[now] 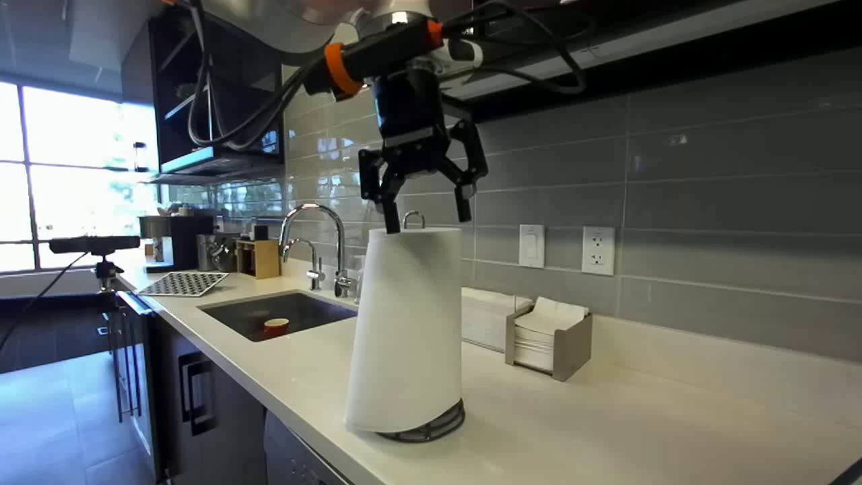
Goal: Shift the paper towel roll to the table
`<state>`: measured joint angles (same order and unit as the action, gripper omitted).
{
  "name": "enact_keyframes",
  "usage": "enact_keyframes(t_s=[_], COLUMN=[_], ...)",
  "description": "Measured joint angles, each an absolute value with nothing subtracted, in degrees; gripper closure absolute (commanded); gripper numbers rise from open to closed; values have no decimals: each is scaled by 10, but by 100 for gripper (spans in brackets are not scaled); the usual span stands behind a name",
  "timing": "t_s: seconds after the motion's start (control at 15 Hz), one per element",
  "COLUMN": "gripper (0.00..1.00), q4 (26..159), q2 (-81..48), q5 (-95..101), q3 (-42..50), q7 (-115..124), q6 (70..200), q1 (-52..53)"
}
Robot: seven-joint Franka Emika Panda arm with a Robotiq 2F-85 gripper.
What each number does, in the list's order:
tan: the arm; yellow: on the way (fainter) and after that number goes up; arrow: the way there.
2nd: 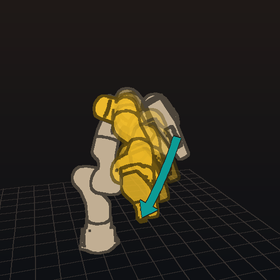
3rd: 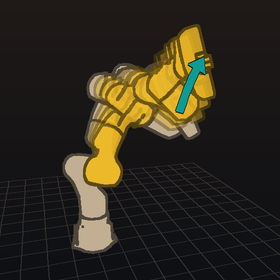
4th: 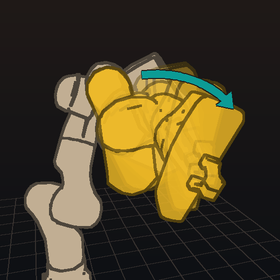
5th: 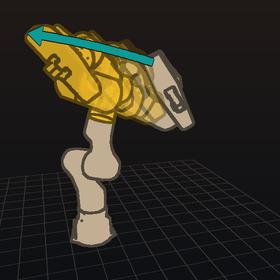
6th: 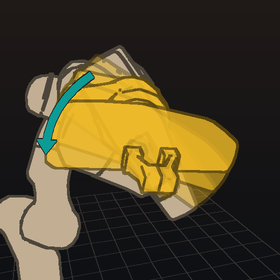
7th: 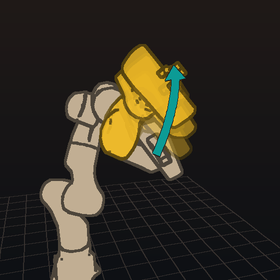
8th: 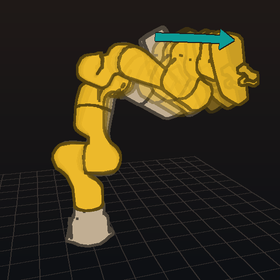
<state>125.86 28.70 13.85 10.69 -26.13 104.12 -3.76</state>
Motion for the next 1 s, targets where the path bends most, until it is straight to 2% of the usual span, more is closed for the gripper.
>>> enact_keyframes(t_s=[0.47, 1.0], gripper=[0, 0], q4=[1259, 1239], q2=[287, 302], q5=[138, 125], q3=[107, 85], q7=[-262, -336], q6=[1041, 993], q1=[-36, 22])
